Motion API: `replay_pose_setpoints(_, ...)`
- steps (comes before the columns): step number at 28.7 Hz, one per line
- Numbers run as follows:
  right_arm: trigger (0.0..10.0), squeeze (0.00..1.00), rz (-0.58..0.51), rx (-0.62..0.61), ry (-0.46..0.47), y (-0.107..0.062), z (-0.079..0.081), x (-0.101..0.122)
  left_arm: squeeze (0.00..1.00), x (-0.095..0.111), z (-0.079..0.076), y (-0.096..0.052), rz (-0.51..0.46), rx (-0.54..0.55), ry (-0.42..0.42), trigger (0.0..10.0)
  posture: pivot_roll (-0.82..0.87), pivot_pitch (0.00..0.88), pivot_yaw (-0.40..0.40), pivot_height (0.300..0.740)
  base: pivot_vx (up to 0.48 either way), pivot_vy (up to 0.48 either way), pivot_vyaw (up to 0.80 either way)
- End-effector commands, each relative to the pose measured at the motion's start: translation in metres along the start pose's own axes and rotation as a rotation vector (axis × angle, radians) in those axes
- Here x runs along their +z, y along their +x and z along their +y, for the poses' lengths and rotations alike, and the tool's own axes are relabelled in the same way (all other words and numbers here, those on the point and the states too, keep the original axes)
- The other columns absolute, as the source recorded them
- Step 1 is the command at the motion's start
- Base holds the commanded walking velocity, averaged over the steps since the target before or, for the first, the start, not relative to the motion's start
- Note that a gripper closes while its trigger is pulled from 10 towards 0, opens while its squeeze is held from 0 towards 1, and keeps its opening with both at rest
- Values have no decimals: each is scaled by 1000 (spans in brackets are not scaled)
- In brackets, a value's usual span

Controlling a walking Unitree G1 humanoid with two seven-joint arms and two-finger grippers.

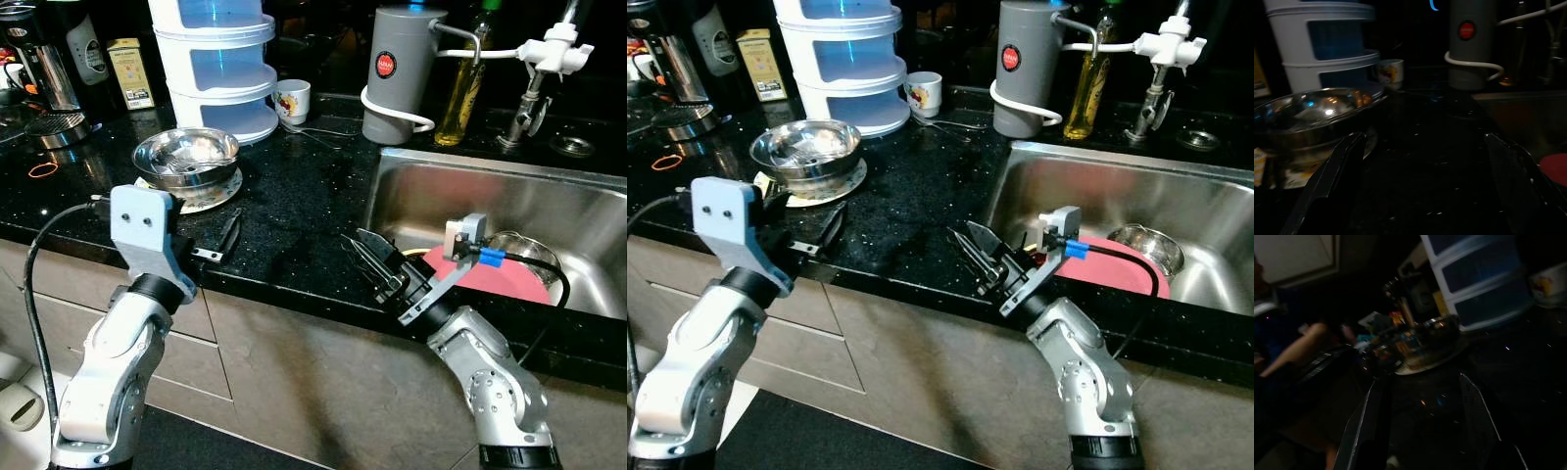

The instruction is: Kitchen organization

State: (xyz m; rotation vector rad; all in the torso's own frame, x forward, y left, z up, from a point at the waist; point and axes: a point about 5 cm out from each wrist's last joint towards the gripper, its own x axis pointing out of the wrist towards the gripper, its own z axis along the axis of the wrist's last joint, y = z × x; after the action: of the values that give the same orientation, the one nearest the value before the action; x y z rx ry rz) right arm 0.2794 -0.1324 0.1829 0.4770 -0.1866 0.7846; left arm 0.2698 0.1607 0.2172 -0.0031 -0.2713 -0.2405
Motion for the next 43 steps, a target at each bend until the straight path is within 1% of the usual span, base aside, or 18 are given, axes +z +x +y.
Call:
replay_pose_setpoints(1,10000,0,11,41,13,-2,7,-8,0,1,-5,-5,-20,-18,26,10000,-16,0,-2,740,0,0,0)
replay_pose_setpoints(4,10000,0,16,44,25,-4,13,-16,0,-4,-10,-13,-17,-17,53,10000,-11,0,-8,740,0,0,0)
replay_pose_setpoints(5,10000,0,16,44,25,-4,13,-16,0,-4,-10,-13,-17,-17,53,10000,-11,0,-8,740,0,0,0)
replay_pose_setpoints(6,10000,0,20,48,42,-8,25,-24,0,-9,-13,-20,-3,1,61,10000,-7,0,-12,740,0,0,0)
replay_pose_setpoints(7,10000,0,21,50,47,-9,29,-26,0,-10,-14,-22,1,9,60,10000,-7,0,-12,740,0,0,0)
replay_pose_setpoints(8,10000,0,21,50,47,-9,29,-26,0,-10,-14,-22,1,9,60,10000,-7,0,-12,740,0,0,0)
replay_pose_setpoints(9,10000,0,31,41,52,-11,36,-31,0,-11,-15,-26,4,15,65,10000,-12,0,-13,740,0,0,0)
replay_pose_setpoints(10,10000,0,20,14,53,-14,40,-32,0,-12,-13,-30,7,21,67,10000,-16,0,-9,740,0,0,0)
replay_pose_setpoints(12,10000,0,-2,-8,60,-15,37,-28,0,-13,-12,-30,8,21,66,10000,-19,0,-8,740,0,0,0)
replay_pose_setpoints(14,10000,0,-12,-21,64,-14,35,-27,0,-13,-14,-30,4,7,74,10000,-12,1,-10,740,0,0,0)
replay_pose_setpoints(18,10000,0,-3,-10,48,-13,40,-32,0,-16,-15,-32,7,6,74,10000,8,10,-16,740,0,0,0)
replay_pose_setpoints(24,10000,0,-10,21,96,-12,44,-34,0,-16,-15,-36,10,4,79,10000,16,15,-18,740,0,0,800)
replay_pose_setpoints(31,10000,0,-7,49,125,-10,45,-35,0,-18,-13,-41,23,19,92,10000,35,20,-41,740,0,0,800)
replay_pose_setpoints(37,10000,0,-8,57,134,-8,44,-35,0,-21,-14,-42,36,19,82,10000,40,17,-52,740,0,0,800)
replay_pose_setpoints(43,10000,0,-11,40,166,-6,40,-34,0,-21,-15,-43,41,14,80,10000,42,18,-58,740,0,0,0)
